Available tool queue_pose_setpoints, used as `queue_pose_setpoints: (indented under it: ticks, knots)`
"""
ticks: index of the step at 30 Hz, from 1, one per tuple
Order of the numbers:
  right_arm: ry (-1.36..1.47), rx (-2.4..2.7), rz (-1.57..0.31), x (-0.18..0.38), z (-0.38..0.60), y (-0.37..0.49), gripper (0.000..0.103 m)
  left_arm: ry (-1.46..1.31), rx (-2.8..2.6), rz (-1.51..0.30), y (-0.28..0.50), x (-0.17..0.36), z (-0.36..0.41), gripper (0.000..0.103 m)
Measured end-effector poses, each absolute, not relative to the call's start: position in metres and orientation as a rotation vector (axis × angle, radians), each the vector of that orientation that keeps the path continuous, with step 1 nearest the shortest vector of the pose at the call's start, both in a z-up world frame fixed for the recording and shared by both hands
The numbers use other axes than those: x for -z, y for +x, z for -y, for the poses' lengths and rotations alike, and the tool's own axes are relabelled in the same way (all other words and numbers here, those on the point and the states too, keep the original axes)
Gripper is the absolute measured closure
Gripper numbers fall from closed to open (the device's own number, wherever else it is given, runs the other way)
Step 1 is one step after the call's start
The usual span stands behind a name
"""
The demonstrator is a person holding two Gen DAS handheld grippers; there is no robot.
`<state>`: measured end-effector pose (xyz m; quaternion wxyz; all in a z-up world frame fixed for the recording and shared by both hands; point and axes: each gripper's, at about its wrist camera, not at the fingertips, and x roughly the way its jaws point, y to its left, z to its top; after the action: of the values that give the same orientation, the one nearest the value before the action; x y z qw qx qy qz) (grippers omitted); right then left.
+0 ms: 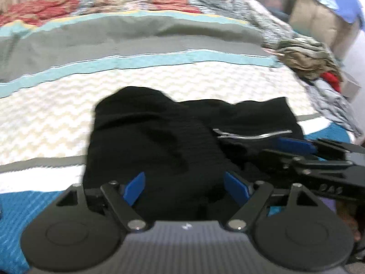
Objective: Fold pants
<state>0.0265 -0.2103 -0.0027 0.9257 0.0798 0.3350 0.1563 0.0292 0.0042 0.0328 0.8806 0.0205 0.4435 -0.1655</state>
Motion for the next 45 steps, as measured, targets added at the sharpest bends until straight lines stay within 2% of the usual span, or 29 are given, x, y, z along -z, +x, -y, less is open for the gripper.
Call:
queue_pose_setpoints:
  ticks: [6, 14, 45]
  knots:
    - [0.273, -0.321, -0.784, 0.014, 0.208, 0.031, 0.048, 0.036, 0.231, -0.932, 0.027, -0.031, -0.021, 0.028]
    - [0.285, -0.312, -0.837, 0.020, 0.204, 0.026, 0.049, 0.011, 0.175, -0.945, 0.029, -0.026, -0.034, 0.028]
    - [0.370, -0.281, -0.894, 0.014, 0.223, 0.018, 0.048, -0.054, 0.182, -0.915, 0.007, -0.030, -0.051, 0.024]
